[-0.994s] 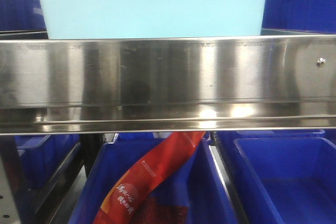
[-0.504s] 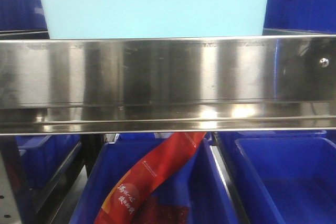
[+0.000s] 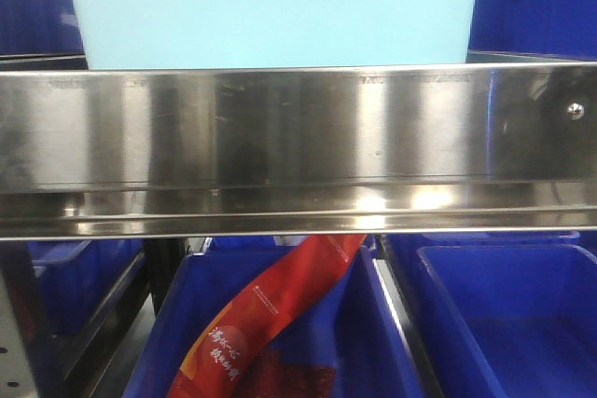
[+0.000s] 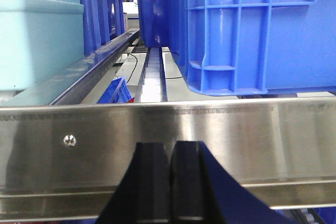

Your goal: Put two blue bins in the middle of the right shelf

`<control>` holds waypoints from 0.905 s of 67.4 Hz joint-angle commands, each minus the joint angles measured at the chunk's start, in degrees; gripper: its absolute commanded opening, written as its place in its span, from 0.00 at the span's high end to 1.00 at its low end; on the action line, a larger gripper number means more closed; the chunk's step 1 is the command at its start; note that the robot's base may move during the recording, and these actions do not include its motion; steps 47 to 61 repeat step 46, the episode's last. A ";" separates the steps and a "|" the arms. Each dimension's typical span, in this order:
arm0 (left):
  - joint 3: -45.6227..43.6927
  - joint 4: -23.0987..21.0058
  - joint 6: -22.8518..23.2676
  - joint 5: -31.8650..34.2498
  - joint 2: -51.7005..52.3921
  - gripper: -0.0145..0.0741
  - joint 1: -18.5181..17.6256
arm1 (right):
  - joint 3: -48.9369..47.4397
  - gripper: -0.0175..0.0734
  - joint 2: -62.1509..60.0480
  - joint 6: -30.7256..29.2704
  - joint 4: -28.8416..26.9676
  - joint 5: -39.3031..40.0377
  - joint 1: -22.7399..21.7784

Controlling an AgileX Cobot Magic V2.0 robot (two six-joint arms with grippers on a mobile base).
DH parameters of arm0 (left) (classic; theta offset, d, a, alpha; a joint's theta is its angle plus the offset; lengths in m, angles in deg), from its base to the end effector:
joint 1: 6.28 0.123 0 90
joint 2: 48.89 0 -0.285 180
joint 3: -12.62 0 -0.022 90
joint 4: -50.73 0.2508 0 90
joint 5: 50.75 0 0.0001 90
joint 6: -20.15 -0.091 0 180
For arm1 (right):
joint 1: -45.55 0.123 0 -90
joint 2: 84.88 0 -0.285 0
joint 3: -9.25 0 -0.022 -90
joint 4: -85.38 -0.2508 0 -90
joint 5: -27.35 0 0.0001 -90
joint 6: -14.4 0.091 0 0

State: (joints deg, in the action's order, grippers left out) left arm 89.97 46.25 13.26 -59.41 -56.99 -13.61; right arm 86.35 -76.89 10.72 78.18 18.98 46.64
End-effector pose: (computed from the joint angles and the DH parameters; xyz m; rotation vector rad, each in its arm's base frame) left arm 0.0563 -0.0083 0.1984 0.1491 1.6358 -0.0746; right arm 0.0565 0.0027 0.2005 0.0195 1.6305 0.0756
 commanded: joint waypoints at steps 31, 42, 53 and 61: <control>-0.13 -0.40 -0.01 1.15 0.31 0.96 0.12 | 0.12 0.99 -0.19 -0.40 -0.09 1.29 -0.26; -0.13 -0.40 -0.01 1.15 0.31 0.96 0.12 | 0.12 0.99 -0.19 -0.40 -0.09 1.29 -0.26; -0.13 -0.40 -0.01 1.15 0.31 0.96 0.12 | 0.12 0.99 -0.19 -0.40 -0.09 1.29 -0.26; -0.13 -0.40 -0.01 1.15 0.31 0.96 0.12 | 0.12 0.99 -0.19 -0.40 -0.09 1.29 -0.26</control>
